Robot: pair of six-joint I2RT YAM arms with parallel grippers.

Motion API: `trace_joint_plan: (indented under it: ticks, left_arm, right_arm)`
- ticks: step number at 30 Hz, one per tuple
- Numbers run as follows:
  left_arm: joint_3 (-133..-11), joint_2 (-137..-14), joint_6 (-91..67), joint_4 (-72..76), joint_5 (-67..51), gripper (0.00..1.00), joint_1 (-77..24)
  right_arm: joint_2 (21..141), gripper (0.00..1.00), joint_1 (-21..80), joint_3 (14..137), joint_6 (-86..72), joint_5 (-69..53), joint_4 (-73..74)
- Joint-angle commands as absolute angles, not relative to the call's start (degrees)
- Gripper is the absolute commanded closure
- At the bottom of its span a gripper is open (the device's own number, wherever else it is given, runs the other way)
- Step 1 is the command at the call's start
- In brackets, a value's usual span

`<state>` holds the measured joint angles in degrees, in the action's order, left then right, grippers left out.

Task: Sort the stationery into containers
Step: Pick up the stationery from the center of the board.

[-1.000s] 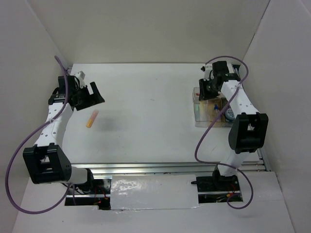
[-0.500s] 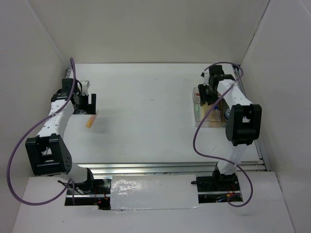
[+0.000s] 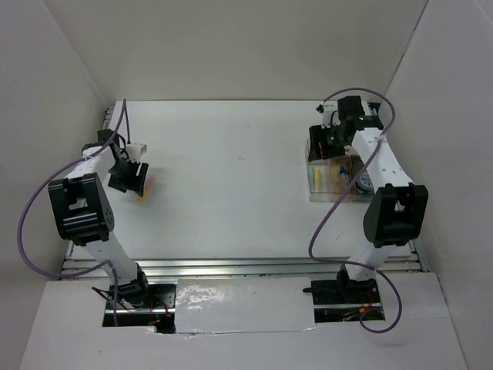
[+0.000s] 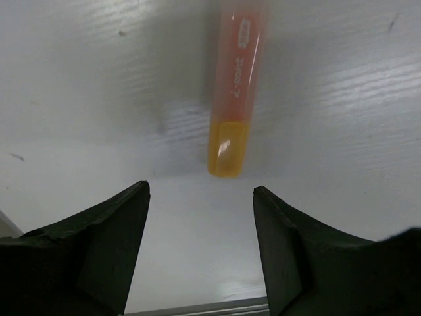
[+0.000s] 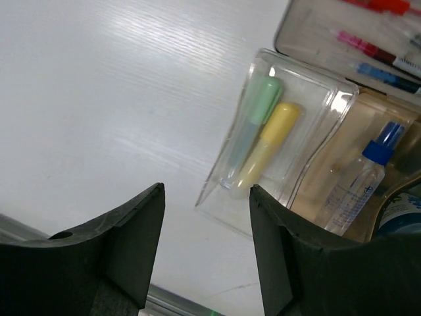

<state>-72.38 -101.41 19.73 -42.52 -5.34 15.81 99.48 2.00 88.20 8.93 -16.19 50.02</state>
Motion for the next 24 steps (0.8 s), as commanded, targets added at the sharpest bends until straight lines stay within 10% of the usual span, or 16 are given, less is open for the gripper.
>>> trace_joint_plan:
  ticks: [1,17,24]
  left_arm:
    - [-76.5,-104.2,22.8,-42.8,-10.1,0.26,14.9]
    - [-78.8,-112.8,16.6,-35.2,-4.8,0.4,8.4]
    - [-79.1,-113.5,13.5,-38.7,-7.8,0.82,6.5]
  right_arm:
    - [91.2,0.39,2.8,91.0,12.9,-23.5,51.6]
    - [68.7,0.41,3.4,83.2,24.8,-26.8,40.9]
    - [60.9,0.14,11.1,78.1,34.3,-23.9,37.0]
